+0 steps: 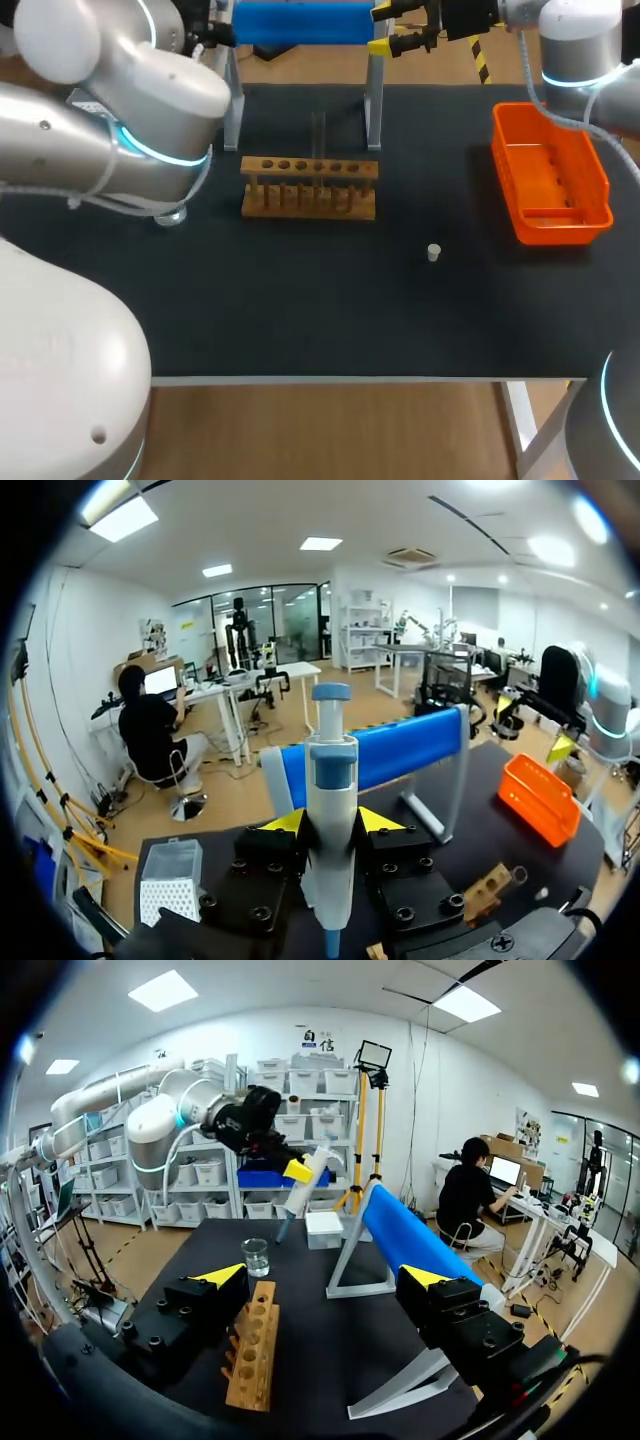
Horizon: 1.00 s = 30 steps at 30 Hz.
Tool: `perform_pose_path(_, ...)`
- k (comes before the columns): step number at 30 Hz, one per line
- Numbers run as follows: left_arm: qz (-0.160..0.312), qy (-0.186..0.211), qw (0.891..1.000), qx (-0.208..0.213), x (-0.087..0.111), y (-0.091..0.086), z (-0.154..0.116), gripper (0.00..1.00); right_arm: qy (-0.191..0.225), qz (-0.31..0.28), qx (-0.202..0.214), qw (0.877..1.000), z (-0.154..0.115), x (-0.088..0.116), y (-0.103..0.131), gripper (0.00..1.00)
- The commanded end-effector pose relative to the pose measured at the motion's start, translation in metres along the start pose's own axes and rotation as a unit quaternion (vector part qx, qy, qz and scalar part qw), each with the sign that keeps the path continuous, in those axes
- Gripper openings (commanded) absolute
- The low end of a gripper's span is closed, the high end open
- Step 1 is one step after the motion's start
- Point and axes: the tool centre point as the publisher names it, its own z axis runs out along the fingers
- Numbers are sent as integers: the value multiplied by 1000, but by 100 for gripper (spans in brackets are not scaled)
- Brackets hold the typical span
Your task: Invert the test tube, pick up the pipette, mount the tip to pipette, aspirate from beaker and dispense into the tube, eject the tip, return the pipette, and cap with the stopper.
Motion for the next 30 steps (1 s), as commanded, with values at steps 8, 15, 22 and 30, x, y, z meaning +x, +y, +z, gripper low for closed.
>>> perform_pose_path(8, 4, -26, 1000, -6, 1, -11, 33, 0, 3, 0, 2, 1000, -1, -1, 1, 100)
perform_pose_path(15, 6, -32, 999, -14, -4, -14, 47, 0, 3, 0, 2, 1000, -1, -1, 1, 100)
perform_pose_path(22, 2, -48, 999, -22, -7, -15, 58, 0, 3, 0, 2, 1000, -1, -1, 1, 100)
perform_pose_path(30, -1, -60, 998, -28, -6, -19, 68, 0, 3, 0, 2, 1000, -1, -1, 1, 100)
